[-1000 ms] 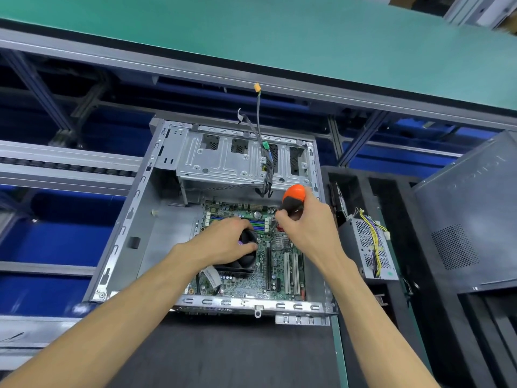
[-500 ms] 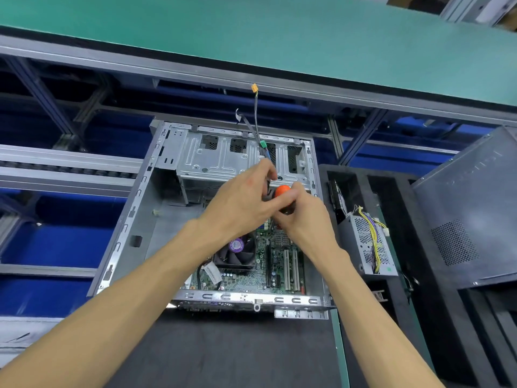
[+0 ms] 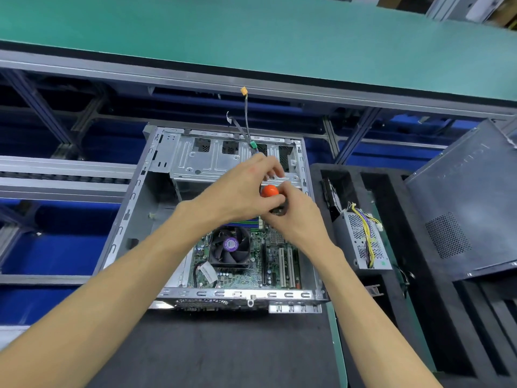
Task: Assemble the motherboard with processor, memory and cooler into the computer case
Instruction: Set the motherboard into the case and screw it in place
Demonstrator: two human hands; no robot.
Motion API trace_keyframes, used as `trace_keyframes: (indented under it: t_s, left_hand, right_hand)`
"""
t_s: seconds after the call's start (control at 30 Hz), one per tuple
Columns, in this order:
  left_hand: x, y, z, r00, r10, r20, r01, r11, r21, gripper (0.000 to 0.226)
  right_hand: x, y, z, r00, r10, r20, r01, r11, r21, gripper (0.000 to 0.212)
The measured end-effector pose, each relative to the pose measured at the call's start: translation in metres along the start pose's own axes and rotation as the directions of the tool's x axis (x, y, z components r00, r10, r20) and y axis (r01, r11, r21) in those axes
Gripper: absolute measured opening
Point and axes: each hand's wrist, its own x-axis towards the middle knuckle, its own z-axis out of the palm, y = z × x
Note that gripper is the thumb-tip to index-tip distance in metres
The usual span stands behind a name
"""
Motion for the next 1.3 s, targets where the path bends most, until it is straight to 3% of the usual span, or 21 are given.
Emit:
trace_keyframes:
  t_s: [0.1, 0.2, 0.3, 0.47, 0.53, 0.63, 0.8, 0.87, 0.97, 1.13, 1.2, 1.3]
  left_hand:
    - [0.002, 0.001, 0.000, 0.996, -0.043, -0.073, 0.053, 0.989, 0.137, 0.024]
    - [0.004, 0.006, -0.005, 1.000, 0.001, 0.013, -0.003, 0.995, 0.100, 0.009]
    - [0.002, 0.010, -0.006, 0.989, 0.061, 0.135, -0.062, 0.998, 0.004, 0.025]
    - [0.003, 0.013, 0.001, 1.000, 0.004, 0.031, -0.010, 0.985, 0.170, 0.023]
    - [0.005, 0.014, -0.001, 0.997, 0.028, 0.074, -0.040, 0.985, 0.168, 0.016]
    - [0.006, 0.011, -0.004, 0.987, 0.053, 0.149, -0.073, 0.989, 0.127, 0.028]
    - [0.005, 0.009, 0.000, 0.999, -0.043, 0.017, 0.040, 0.988, 0.148, 0.026]
    - [0.007, 0.009, -0.002, 0.999, -0.020, 0.050, 0.011, 0.985, 0.174, 0.018]
    - [0.007, 0.008, -0.005, 0.989, 0.018, 0.146, -0.038, 0.991, 0.130, 0.027]
    - [0.007, 0.011, -0.003, 0.997, -0.052, 0.049, 0.044, 0.988, 0.150, 0.019]
    - [0.008, 0.012, -0.005, 0.996, -0.025, 0.088, 0.009, 0.984, 0.176, 0.011]
    - [0.007, 0.014, -0.006, 0.989, -0.008, 0.146, -0.009, 0.993, 0.114, 0.023]
  right_hand:
    - [-0.001, 0.001, 0.001, 1.000, -0.012, 0.001, 0.012, 0.998, -0.055, 0.041]
    - [-0.001, 0.001, 0.001, 1.000, -0.030, 0.002, 0.030, 1.000, 0.000, 0.038]
    - [-0.002, 0.000, -0.001, 0.999, -0.053, 0.004, 0.053, 0.999, -0.011, 0.036]
    - [-0.001, -0.002, 0.000, 0.997, -0.068, 0.021, 0.069, 0.997, -0.023, 0.038]
    - [-0.002, -0.002, -0.002, 0.997, -0.078, 0.030, 0.078, 0.997, 0.014, 0.037]
    - [-0.003, 0.002, -0.005, 0.998, -0.051, 0.043, 0.049, 0.997, 0.051, 0.034]
    - [0.001, -0.001, -0.002, 0.999, -0.017, 0.042, 0.018, 1.000, -0.021, 0.035]
    - [-0.001, -0.002, -0.002, 0.997, -0.062, 0.042, 0.063, 0.998, -0.022, 0.039]
    - [-0.002, 0.001, -0.006, 0.998, -0.047, 0.034, 0.045, 0.997, 0.063, 0.032]
    - [0.001, -0.002, 0.000, 0.998, -0.044, 0.038, 0.046, 0.998, -0.047, 0.041]
    - [0.000, 0.001, 0.000, 0.997, -0.067, 0.040, 0.069, 0.997, -0.033, 0.033]
    - [0.001, 0.004, -0.004, 0.997, -0.058, 0.048, 0.055, 0.997, 0.053, 0.032]
